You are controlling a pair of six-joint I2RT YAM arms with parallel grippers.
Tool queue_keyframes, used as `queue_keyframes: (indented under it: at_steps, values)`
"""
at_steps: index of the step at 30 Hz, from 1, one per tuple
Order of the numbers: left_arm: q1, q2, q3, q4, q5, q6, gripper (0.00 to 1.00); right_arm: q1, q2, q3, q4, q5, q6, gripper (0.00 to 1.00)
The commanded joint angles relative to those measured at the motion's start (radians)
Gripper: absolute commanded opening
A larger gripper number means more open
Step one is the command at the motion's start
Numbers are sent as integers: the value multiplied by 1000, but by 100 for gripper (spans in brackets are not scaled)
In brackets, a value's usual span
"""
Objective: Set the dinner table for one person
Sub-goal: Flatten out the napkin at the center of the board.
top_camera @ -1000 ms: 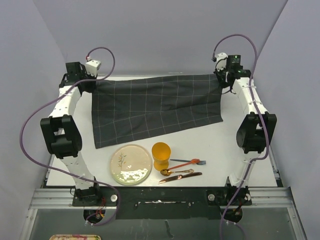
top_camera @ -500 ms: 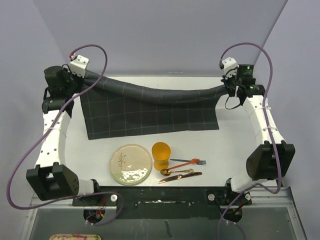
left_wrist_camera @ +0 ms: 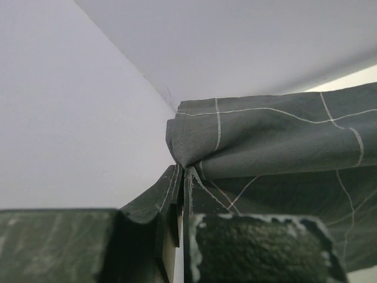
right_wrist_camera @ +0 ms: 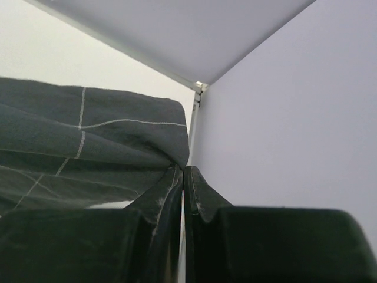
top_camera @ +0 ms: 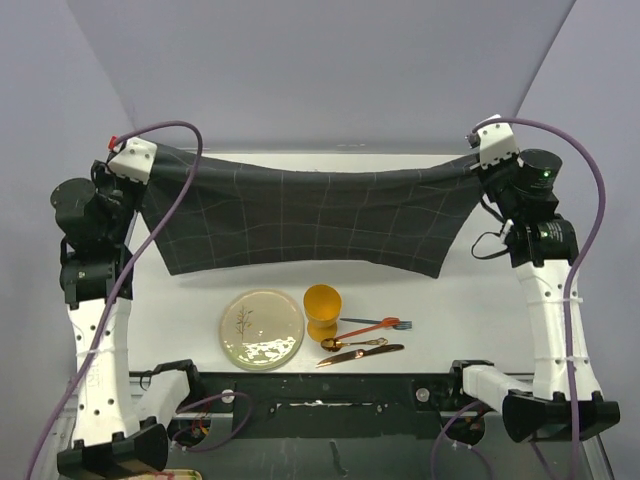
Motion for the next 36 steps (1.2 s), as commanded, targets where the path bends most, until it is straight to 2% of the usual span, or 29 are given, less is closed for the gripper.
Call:
queue_keyframes:
  at_steps: [1, 8, 13, 19, 26, 31, 36]
  values:
    - [11, -53, 41, 66, -63, 11, 0, -11, -78, -7, 75, 60, -40, 1]
    - [11, -60, 37, 131, -87, 15, 0, -15, -80, -15, 114, 66, -59, 2]
    - [12, 31, 39, 133, -80, 19, 0, -17, 3, 15, 114, 58, -45, 2]
    - [9, 274, 88, 151, -58, 15, 0, -15, 172, 95, 103, 23, -1, 2]
    - [-8, 583, 184, 214, -80, 0, 0, -14, 450, 254, 61, 12, 91, 0]
    - [-42, 721, 218, 308, -127, 39, 0, -12, 594, 333, 40, 8, 166, 0]
    - [-56, 856, 292, 321, -155, 55, 0, 1, 708, 388, 44, 26, 195, 0]
